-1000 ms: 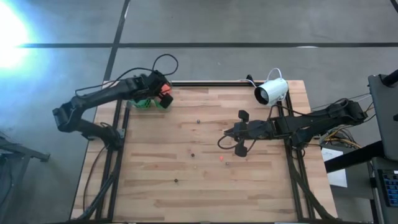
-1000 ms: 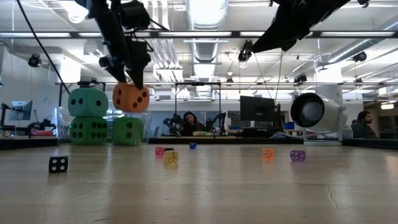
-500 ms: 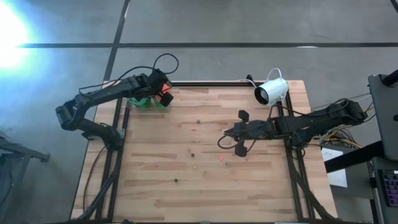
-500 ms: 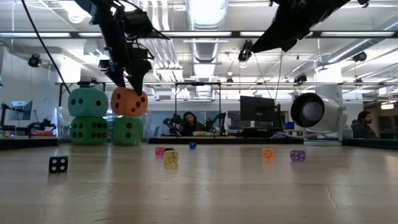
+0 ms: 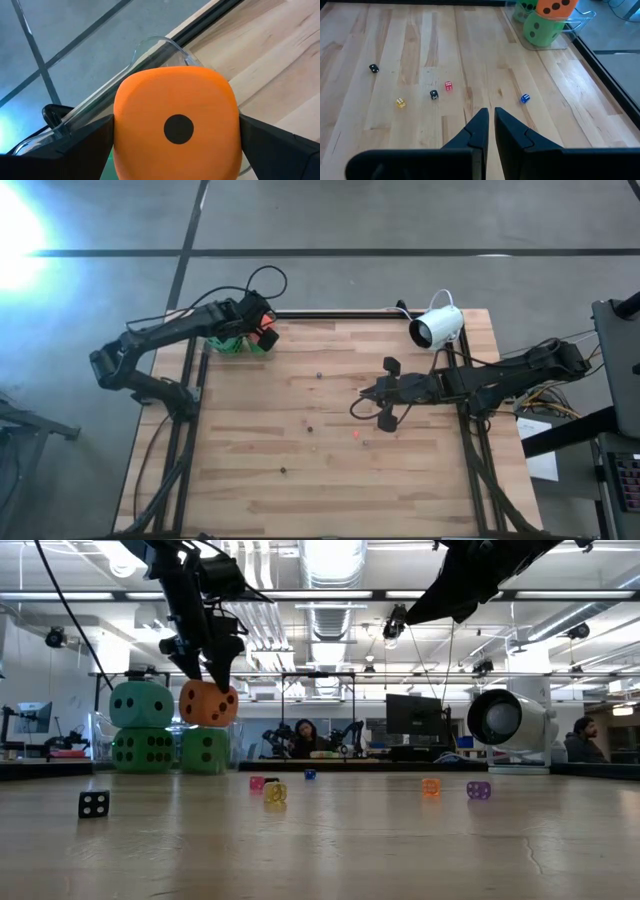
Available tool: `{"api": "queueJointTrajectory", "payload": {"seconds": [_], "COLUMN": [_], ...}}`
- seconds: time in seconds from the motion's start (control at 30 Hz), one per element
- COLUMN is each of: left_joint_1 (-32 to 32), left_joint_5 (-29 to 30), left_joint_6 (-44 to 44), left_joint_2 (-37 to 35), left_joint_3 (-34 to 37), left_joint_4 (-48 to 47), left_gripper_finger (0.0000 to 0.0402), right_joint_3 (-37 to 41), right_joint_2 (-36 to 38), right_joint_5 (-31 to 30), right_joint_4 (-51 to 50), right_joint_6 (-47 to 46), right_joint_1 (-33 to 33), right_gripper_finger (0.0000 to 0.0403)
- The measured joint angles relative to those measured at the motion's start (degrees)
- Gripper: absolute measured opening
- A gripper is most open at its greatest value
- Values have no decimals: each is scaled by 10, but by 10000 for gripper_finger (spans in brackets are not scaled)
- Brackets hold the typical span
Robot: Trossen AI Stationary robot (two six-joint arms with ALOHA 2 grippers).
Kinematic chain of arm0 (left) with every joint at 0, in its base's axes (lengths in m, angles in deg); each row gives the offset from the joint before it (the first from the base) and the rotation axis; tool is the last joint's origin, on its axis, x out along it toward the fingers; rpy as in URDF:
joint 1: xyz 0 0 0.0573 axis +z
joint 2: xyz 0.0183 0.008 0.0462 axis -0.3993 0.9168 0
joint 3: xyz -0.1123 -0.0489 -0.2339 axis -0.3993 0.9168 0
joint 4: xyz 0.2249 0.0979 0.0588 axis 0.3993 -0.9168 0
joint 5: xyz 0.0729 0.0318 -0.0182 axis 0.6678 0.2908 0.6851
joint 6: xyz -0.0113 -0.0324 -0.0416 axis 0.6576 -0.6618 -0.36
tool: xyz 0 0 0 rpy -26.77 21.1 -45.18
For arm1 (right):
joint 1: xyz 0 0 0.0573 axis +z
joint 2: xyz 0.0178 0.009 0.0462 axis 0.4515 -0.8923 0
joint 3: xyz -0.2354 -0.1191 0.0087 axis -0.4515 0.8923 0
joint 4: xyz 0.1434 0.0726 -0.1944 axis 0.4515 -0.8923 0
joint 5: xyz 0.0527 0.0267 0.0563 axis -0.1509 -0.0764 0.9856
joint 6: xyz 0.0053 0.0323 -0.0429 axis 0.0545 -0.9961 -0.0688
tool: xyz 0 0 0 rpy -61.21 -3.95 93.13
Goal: Pick & Place Dice
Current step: Put the large orange die into the transparent bin
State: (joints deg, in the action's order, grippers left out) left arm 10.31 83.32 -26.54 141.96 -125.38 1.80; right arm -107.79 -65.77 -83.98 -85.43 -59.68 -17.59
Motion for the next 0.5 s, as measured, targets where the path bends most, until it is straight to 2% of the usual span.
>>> {"api": "queueJointTrajectory", "payload": {"seconds": [0.5], "left_joint_1": [0], "left_joint_5": [-6], "left_joint_6": [-28], "left_joint_2": [0], "left_joint_3": [0], "left_joint_4": [0], "left_gripper_finger": [399], "right_joint_3": [0], "right_joint_2": [0], "right_joint_5": [0], "right_joint_4": [0], "right_joint_6": [0], "right_joint_1": [0], "right_gripper_finger": [27]}}
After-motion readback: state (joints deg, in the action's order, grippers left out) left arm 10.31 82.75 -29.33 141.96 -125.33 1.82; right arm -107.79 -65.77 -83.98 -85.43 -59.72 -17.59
